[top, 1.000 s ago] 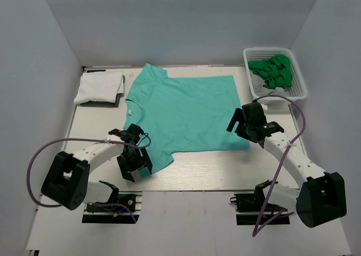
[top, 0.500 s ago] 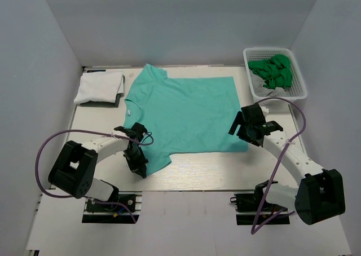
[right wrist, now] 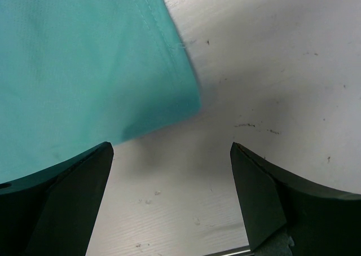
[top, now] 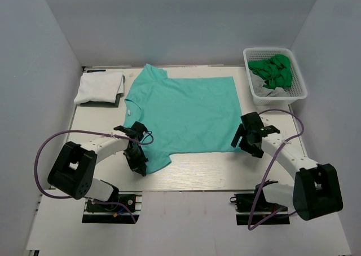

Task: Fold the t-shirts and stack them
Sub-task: Grap the side of the flattened tshirt closest away from the robot with both arms, then fold the flattened tshirt in 1/3 of the way, then grap the side of the flattened tshirt furthest away from the robot with both arms

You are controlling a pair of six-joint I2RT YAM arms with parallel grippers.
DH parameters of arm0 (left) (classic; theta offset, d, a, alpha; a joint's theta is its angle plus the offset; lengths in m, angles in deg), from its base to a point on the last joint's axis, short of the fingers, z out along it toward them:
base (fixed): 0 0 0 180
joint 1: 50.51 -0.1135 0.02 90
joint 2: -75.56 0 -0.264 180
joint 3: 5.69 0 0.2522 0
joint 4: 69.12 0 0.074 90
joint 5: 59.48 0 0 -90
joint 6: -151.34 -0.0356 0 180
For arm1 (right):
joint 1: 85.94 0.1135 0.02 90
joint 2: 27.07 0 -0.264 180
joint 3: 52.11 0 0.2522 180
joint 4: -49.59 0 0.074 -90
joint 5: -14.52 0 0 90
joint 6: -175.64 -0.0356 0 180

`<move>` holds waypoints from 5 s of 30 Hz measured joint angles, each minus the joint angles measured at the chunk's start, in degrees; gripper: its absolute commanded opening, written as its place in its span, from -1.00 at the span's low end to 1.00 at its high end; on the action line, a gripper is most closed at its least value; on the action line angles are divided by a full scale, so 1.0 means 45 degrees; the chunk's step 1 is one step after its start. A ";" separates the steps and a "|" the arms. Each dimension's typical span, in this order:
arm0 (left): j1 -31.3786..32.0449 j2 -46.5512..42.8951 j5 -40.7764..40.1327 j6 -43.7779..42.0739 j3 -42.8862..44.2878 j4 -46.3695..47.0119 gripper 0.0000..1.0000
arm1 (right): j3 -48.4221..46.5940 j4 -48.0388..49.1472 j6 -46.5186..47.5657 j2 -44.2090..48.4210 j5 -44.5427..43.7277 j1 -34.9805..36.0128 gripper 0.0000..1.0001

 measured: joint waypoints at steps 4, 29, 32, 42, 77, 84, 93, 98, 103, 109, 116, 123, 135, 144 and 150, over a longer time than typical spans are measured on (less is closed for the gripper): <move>0.0000 -0.0039 -0.0024 0.0000 0.0000 -0.0005 -1.00 | 0.0000 0.0573 -0.0083 -0.0806 0.0117 -0.0160 0.57; -0.0010 -0.2084 0.0481 -0.0102 0.1078 -0.1579 -1.00 | 0.0874 0.0719 0.0389 -0.0379 0.1909 -0.0476 -1.00; -0.0194 -0.1229 0.0359 -0.0408 0.2681 -0.1520 -1.00 | 0.0403 0.0495 0.0602 -0.0471 0.2074 -0.0471 -1.00; -0.0860 0.2438 -0.0141 -0.1481 0.7592 -0.0942 -1.00 | -0.3026 -0.0034 0.0933 -0.2618 0.2030 -0.0471 -1.00; -0.3109 0.8879 -0.1855 -0.2997 1.5198 0.1156 0.98 | -1.0686 -0.1195 0.2263 -0.9360 0.0913 -0.1520 0.45; -0.3118 0.8252 -0.1418 -0.3070 1.3979 0.1715 0.98 | -0.9185 0.0121 0.2788 -0.8204 0.2890 -0.1443 0.79; -0.2846 0.7422 -0.0238 -0.2924 0.9593 0.2628 0.98 | -0.7320 0.1137 0.2803 -0.7839 0.4095 -0.1107 0.79; -0.2875 0.6387 -0.0117 -0.2535 0.8087 0.3371 0.98 | -0.6081 0.2035 0.2817 -0.7786 0.3876 -0.0923 0.79; -0.2880 0.4337 -0.0117 -0.2147 0.5430 0.3672 0.98 | -0.3837 0.3245 0.2735 -0.6052 0.3920 -0.0520 0.79; -0.2861 0.1239 -0.0267 -0.1870 0.2365 0.2283 0.98 | -0.1044 0.3657 0.2642 -0.3337 0.4522 0.0209 0.79; -0.2822 -0.1933 -0.0772 -0.1821 0.2438 0.0714 0.98 | -0.0306 0.1661 0.2050 -0.1137 0.4619 0.1132 0.81; -0.2846 0.0267 -0.2336 -0.2875 0.6815 0.1549 0.98 | -0.3725 0.1044 0.1744 -0.1870 0.3177 0.1146 0.81; -0.3084 1.1113 -0.4901 -0.5707 1.8773 0.2302 0.98 | -0.8539 0.1399 0.2239 -0.5192 0.0899 0.0903 0.81; -0.3269 1.3318 -0.5552 -0.6683 2.0055 0.2841 0.98 | -0.9646 0.0622 0.2433 -0.6785 0.0806 0.0554 0.81; -0.3638 1.3420 -0.5124 -0.6577 2.0055 0.3371 0.65 | -1.0030 0.0393 0.2453 -0.7548 0.0952 0.0253 0.81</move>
